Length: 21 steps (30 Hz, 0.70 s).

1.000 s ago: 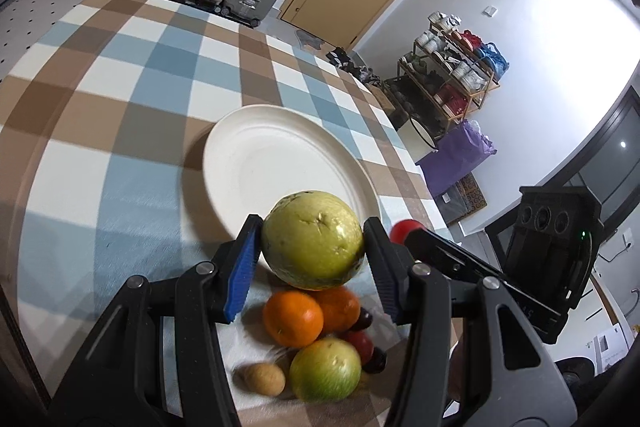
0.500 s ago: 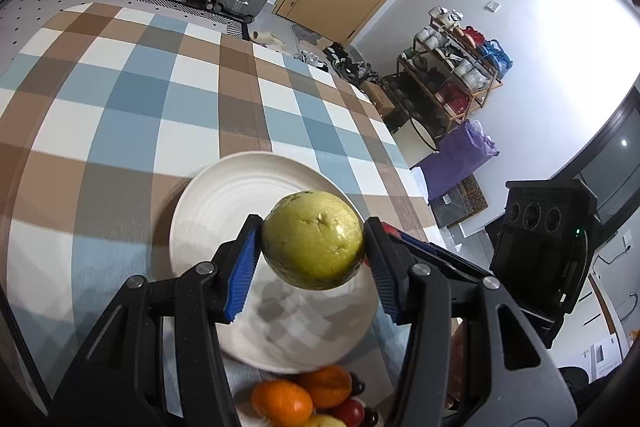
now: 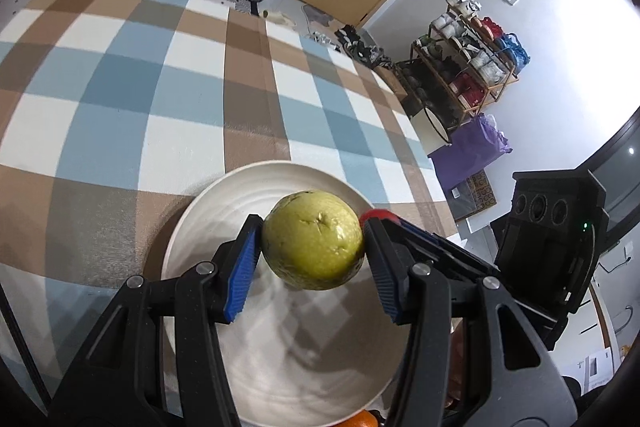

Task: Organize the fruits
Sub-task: 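Carry the citrus and tomato onto the cream plate and open both tools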

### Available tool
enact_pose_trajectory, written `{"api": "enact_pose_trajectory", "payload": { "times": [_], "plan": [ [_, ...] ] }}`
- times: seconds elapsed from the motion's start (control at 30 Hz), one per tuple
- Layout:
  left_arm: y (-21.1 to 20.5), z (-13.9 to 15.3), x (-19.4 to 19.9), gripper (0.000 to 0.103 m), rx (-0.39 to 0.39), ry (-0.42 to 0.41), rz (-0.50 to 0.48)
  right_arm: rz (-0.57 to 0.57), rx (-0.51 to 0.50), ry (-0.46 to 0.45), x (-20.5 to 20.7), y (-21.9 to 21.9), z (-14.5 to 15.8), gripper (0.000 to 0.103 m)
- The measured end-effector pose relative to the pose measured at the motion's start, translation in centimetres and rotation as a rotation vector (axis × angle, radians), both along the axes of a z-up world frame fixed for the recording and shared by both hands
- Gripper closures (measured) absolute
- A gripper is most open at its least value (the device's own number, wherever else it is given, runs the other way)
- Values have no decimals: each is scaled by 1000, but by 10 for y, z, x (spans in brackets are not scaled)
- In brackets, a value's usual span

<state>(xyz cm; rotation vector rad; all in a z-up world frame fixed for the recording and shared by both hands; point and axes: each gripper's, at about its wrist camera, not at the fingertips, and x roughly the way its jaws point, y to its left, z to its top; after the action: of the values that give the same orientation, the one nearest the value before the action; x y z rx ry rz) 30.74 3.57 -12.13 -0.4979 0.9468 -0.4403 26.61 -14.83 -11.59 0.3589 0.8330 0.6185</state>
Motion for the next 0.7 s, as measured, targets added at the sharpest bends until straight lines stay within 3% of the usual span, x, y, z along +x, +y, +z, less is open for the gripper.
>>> {"api": "enact_pose_trajectory", "payload": {
  "times": [0.33,0.43,0.5,0.7],
  "plan": [
    [-8,-18,12,54,18,28,-7,-4,-42,29,8,4,-17,72],
    [-10,-16,13,54,41,29,-1,-9,-50,29,7,4,-16,68],
    [-9,-13,10,54,49,18,5,-27,-48,27,5,0,-15,56],
    [-7,-1,-1,54,80,13,19,-62,-2,-8,-5,-13,-1,55]
  ]
}}
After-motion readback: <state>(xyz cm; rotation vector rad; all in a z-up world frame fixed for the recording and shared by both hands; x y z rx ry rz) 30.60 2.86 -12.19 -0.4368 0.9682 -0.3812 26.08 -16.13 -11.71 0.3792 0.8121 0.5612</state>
